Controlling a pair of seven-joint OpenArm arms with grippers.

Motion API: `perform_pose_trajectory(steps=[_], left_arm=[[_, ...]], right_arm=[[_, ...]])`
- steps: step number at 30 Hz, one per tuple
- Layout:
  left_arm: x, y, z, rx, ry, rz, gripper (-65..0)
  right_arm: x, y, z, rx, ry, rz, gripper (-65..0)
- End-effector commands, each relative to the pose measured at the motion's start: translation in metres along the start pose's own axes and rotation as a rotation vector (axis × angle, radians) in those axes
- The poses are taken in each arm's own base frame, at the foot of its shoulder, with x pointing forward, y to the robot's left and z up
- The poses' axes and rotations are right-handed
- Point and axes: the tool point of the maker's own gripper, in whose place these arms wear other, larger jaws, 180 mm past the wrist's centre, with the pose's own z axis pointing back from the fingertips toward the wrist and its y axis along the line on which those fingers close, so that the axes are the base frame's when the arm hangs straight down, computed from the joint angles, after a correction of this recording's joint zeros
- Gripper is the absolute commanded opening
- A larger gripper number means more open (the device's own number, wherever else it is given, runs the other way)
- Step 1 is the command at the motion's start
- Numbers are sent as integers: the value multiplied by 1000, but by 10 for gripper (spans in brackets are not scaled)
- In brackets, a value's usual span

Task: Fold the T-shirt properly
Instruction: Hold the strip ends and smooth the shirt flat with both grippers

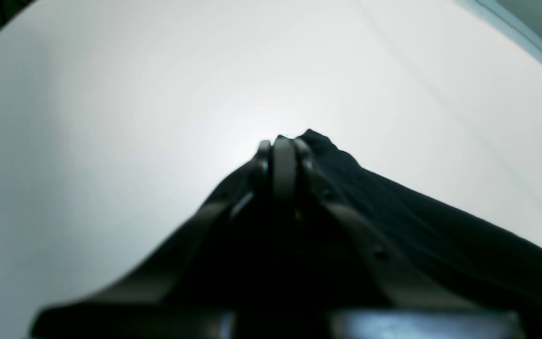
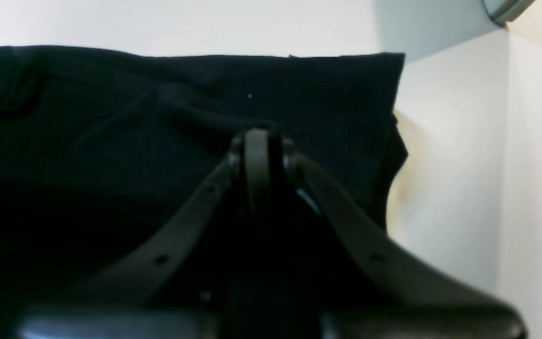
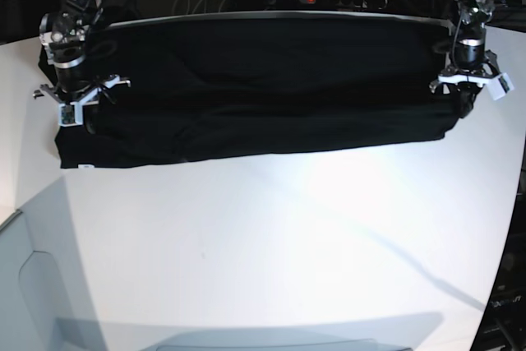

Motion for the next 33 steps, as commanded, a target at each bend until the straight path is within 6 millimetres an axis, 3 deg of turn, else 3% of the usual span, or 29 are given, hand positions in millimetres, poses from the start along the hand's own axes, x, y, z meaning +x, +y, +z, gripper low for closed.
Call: perform_pose_trajectory(steps=[1, 10, 19, 24, 28, 33], left_arm=[[14, 0, 2, -8, -42, -12, -649], [1, 8, 9, 9, -5, -15, -649], [-36, 16, 11, 44, 69, 57, -648], [-37, 20, 17, 52, 74, 45, -648], [-30, 17, 17, 45, 59, 33, -648], [-35, 19, 18, 50, 69, 41, -648]], right_arm=[[17, -3, 1, 1, -61, 10, -650], [14, -6, 3, 0, -52, 22, -650], [9, -5, 5, 2, -39, 23, -650], [11, -6, 6, 0, -43, 28, -650], [11, -22, 13, -53, -45, 18, -650], [6, -26, 14, -57, -32, 16, -650]])
